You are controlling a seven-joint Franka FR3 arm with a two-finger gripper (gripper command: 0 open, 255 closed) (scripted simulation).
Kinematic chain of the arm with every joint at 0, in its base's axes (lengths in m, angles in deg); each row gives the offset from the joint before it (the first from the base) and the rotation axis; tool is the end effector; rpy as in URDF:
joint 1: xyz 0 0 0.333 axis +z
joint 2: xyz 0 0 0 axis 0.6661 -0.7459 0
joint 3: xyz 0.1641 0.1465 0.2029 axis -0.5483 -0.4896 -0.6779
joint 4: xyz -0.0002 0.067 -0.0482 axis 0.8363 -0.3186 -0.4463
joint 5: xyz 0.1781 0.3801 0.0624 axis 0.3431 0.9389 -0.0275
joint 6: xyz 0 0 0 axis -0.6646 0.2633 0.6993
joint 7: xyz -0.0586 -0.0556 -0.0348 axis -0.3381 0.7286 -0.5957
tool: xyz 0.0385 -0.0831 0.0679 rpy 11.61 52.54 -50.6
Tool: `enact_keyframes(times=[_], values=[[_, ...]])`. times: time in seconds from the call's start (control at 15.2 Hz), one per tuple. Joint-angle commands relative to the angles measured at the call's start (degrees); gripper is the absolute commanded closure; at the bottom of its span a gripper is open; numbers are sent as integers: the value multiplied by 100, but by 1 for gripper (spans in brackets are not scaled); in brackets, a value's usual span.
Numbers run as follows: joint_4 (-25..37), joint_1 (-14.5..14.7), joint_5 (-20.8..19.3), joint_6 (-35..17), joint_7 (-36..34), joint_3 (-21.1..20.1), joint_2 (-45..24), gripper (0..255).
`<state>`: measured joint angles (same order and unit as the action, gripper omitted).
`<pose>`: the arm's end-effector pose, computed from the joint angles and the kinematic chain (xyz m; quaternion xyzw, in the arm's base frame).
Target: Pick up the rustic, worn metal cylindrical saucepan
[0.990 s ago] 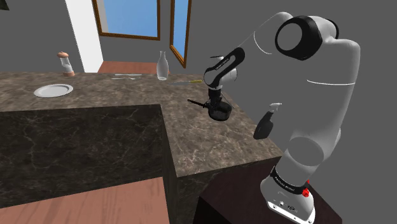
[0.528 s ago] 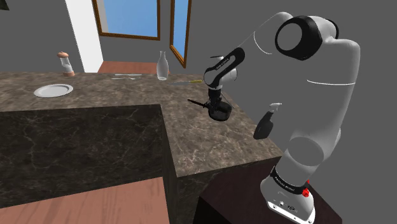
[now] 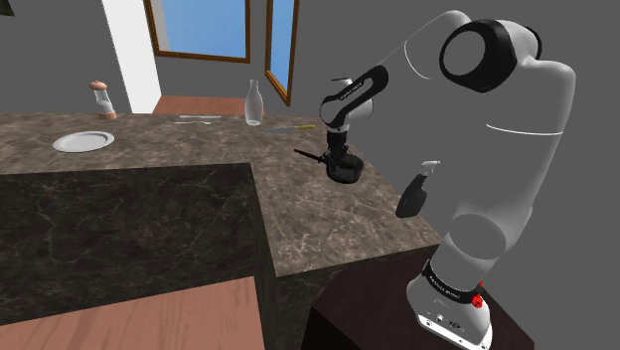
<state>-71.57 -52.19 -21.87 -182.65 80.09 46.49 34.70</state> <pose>0.5380 -0.1943 0.2480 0.9960 -0.0520 -0.0675 0.0266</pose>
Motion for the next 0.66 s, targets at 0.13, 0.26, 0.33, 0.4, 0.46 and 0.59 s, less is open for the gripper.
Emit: enact_keyframes(times=[0.13, 0.26, 0.33, 0.4, 0.46, 0.59], values=[[104, 11, -20, 289, 2, 5, 188, 255], [153, 15, -30, 429, 3, 7, 280, 255], [180, 17, -34, 500, 4, 8, 325, 255], [208, 19, -39, 571, 5, 9, 368, 255], [237, 21, -43, 642, 6, 9, 410, 255], [241, 21, -44, 652, 7, 9, 417, 255]])
